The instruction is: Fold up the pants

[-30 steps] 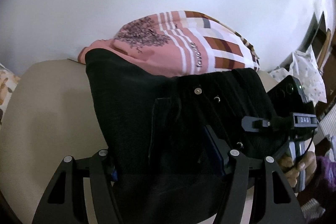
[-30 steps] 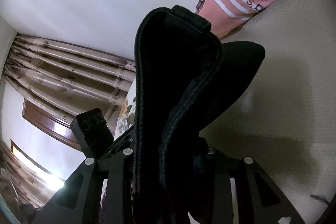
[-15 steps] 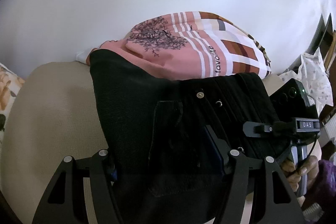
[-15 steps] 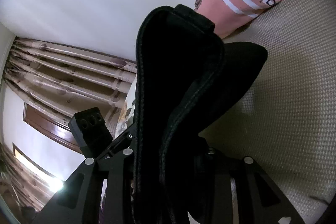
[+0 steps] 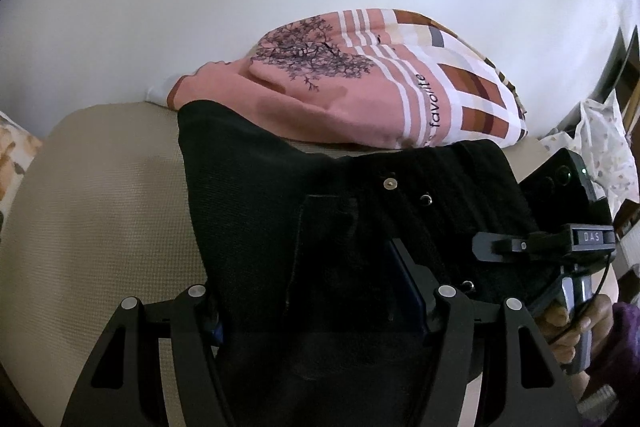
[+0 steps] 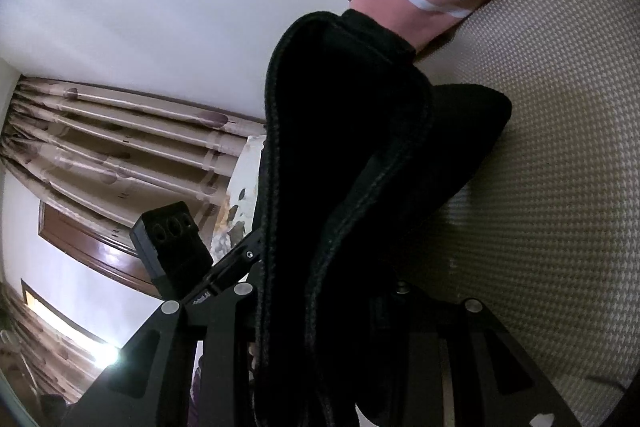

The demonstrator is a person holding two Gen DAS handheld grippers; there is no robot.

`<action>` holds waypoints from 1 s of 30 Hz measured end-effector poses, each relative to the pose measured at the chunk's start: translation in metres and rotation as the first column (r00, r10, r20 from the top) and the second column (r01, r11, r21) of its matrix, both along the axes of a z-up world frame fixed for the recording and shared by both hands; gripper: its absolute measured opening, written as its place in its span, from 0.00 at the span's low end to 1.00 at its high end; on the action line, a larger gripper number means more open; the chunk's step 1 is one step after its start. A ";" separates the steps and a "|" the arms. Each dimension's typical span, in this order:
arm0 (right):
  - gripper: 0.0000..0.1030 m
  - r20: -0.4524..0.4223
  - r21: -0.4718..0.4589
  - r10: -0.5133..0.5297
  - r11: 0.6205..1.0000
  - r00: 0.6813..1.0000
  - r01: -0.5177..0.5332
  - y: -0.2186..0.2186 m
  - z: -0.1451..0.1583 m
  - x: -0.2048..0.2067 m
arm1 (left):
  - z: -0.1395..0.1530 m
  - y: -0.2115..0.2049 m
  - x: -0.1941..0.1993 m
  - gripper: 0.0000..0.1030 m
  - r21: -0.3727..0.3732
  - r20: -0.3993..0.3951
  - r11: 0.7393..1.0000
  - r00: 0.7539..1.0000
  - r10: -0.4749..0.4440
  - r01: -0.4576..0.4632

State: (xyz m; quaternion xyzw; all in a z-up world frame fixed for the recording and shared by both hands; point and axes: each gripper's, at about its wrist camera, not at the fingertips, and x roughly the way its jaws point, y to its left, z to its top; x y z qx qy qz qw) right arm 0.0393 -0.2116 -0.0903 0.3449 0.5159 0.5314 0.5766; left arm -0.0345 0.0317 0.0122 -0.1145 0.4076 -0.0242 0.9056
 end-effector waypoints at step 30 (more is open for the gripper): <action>0.29 0.120 -0.184 0.013 0.983 0.993 0.009 0.004 -0.007 0.001 | -0.048 0.034 -0.002 0.63 0.001 -0.041 0.995 0.994 0.099 -0.099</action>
